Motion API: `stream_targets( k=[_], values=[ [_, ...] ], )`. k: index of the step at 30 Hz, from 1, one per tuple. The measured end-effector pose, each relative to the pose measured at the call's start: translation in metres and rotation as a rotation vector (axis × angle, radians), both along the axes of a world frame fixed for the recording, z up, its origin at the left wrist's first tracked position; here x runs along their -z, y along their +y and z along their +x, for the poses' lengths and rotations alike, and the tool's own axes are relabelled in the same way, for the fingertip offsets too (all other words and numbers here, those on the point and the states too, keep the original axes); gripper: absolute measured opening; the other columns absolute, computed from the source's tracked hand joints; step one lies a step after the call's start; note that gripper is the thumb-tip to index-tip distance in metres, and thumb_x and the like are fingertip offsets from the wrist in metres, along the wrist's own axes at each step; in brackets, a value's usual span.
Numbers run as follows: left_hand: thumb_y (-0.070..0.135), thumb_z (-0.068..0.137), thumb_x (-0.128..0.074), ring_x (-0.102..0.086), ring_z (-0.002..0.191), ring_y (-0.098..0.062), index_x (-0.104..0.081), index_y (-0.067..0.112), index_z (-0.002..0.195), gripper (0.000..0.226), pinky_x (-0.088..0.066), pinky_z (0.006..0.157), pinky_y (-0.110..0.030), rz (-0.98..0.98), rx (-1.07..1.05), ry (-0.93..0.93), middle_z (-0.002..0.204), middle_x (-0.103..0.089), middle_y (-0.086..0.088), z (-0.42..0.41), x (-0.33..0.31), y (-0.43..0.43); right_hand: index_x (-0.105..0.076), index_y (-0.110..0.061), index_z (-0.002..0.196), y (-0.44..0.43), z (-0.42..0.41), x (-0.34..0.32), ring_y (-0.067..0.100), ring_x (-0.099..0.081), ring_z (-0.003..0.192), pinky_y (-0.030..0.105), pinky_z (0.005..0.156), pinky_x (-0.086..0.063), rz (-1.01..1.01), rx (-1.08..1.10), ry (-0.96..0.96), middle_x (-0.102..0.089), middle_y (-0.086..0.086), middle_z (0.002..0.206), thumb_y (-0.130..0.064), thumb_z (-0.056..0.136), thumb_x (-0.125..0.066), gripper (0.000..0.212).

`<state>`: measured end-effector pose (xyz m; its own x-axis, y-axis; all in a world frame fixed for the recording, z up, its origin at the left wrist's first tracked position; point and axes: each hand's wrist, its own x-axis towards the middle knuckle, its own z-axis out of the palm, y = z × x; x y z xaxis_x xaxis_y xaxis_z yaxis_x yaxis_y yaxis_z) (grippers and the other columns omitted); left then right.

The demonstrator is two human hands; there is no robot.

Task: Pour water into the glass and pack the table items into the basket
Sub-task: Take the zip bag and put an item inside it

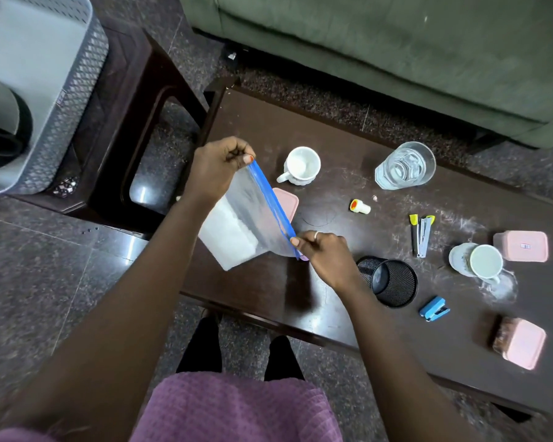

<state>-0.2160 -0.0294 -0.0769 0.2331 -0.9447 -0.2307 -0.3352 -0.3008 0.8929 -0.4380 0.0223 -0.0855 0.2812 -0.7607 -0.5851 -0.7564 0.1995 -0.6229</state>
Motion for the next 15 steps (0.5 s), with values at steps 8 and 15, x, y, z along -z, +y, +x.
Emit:
stream_targets(
  k=[8, 15],
  values=[
    [0.016, 0.082, -0.067, -0.048, 0.103, -0.012, -0.052, 0.010, 0.122, 0.043, -0.037, 0.096, -0.027, 0.014, -0.074, -0.106, 0.124, -0.046, -0.009, -0.029, -0.003, 0.005, -0.071, -0.010, 0.094, -0.015, 0.034, 0.006, 0.000, -0.053, 0.053, 0.018, 0.053, -0.041, -0.053, 0.244, -0.152, -0.066, 0.002, 0.077, -0.009, 0.087, -0.058, 0.014],
    [0.031, 0.083, -0.066, -0.047, 0.124, -0.029, -0.026, 0.009, 0.141, 0.074, -0.038, 0.100, -0.036, 0.469, -0.101, -0.146, 0.131, -0.051, -0.018, -0.064, 0.020, 0.026, -0.064, -0.013, 0.078, -0.014, 0.037, 0.010, 0.009, -0.051, 0.053, 0.023, 0.049, -0.041, 0.007, 0.476, -0.171, -0.063, 0.002, 0.066, -0.007, 0.084, -0.060, 0.010]
  ],
)
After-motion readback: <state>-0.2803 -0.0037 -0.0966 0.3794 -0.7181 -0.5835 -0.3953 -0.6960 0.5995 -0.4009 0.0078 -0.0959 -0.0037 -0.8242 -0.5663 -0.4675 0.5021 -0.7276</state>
